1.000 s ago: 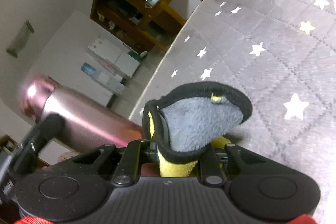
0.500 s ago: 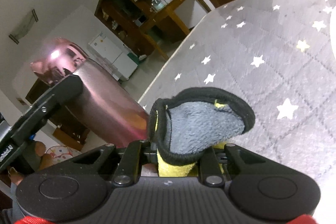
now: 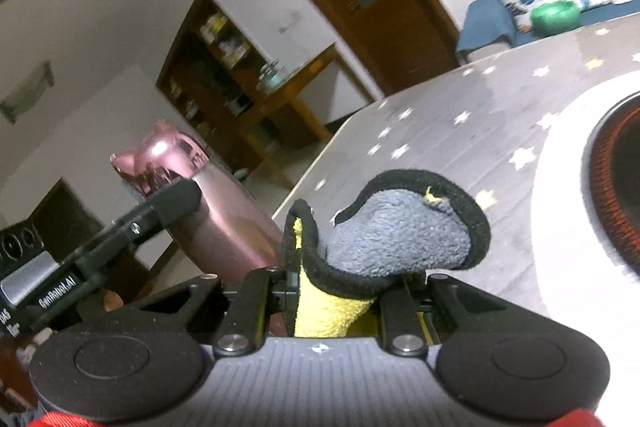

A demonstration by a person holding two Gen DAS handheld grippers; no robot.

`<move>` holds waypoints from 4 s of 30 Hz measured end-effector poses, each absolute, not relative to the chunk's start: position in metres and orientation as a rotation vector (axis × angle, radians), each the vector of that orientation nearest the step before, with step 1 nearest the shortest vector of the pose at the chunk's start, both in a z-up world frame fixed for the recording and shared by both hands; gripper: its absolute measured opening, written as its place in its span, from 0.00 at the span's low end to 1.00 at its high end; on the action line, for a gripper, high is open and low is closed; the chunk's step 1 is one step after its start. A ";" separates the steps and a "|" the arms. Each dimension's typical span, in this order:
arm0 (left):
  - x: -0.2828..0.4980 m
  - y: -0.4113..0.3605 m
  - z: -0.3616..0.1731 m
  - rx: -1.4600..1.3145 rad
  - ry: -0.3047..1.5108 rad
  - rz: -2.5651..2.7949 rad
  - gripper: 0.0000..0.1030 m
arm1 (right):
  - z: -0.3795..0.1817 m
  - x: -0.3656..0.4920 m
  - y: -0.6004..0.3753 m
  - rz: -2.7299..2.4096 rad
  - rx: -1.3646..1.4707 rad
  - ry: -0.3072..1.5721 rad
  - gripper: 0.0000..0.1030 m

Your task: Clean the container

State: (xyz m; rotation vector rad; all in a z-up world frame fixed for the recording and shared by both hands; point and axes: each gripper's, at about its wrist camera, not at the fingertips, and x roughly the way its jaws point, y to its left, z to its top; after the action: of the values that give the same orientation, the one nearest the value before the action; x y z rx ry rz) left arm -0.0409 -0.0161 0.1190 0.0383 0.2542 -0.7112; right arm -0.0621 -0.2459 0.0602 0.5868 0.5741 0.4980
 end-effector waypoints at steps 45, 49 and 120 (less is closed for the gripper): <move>-0.044 -0.019 0.098 0.065 0.248 -0.728 0.57 | -0.017 0.056 -0.257 0.575 0.959 0.654 0.15; -0.045 -0.016 0.097 0.069 0.252 -0.712 0.58 | -0.036 0.052 -0.260 0.526 0.950 0.709 0.14; -0.044 -0.039 0.113 0.018 0.198 -0.594 0.50 | 0.052 -0.028 -0.230 0.667 0.553 0.569 0.15</move>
State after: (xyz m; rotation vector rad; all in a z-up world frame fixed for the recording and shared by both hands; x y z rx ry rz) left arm -0.0441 -0.0394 0.1129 0.0182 0.1980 -0.5941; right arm -0.0278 -0.2296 0.0519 0.5528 0.5688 0.6673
